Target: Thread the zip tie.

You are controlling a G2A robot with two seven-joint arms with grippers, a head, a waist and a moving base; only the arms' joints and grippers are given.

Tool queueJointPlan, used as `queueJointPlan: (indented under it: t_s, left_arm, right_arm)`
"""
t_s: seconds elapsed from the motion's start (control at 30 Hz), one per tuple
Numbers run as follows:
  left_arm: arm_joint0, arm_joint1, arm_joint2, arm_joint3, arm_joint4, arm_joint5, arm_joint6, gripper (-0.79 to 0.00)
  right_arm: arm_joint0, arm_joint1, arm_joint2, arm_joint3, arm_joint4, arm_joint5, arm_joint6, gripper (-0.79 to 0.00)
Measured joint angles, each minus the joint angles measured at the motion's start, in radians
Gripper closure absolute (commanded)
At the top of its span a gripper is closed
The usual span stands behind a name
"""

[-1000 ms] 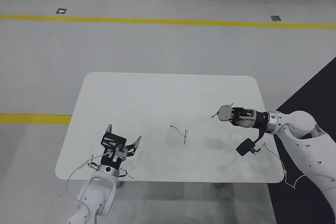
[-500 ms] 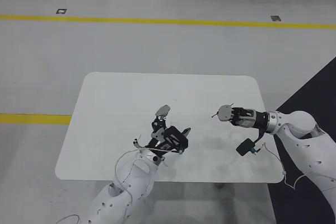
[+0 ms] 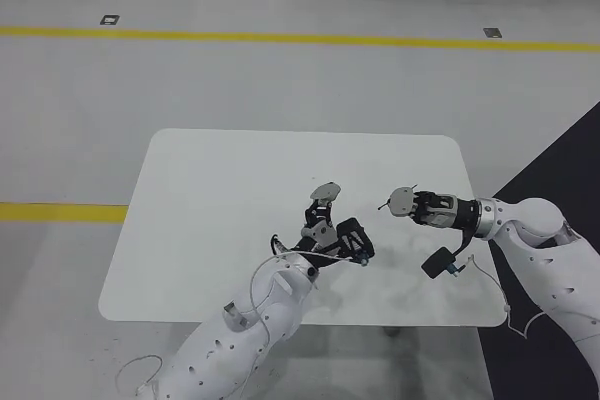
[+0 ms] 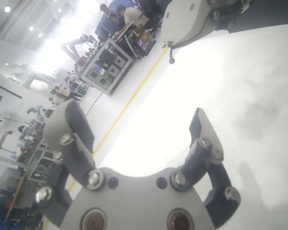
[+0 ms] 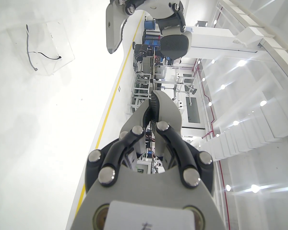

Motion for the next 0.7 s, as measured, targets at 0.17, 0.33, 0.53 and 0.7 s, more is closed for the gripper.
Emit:
queueJointPlan:
  t_s: [0.17,0.33,0.53,0.7]
  left_arm:
    - [-0.046,-0.012,-0.006,0.029,-0.029,-0.107,-0.058,-0.785]
    - [-0.173,-0.046,0.003,0.102,-0.123,-0.262,-0.237,-0.785]
    - [-0.296,-0.093,0.036,0.211,-0.288,-0.446,-0.475,-0.785]
    - [-0.314,-0.100,0.020,0.234,-0.384,-0.507,-0.502,-0.785]
  right_arm:
    - [0.000,0.000,0.000,0.000,0.000,0.000,0.000,0.000]
    - [0.000,0.000,0.000,0.000,0.000,0.000,0.000,0.000]
    - [0.000,0.000,0.000,0.000,0.000,0.000,0.000,0.000]
    - [0.000,0.000,0.000,0.000,0.000,0.000,0.000,0.000]
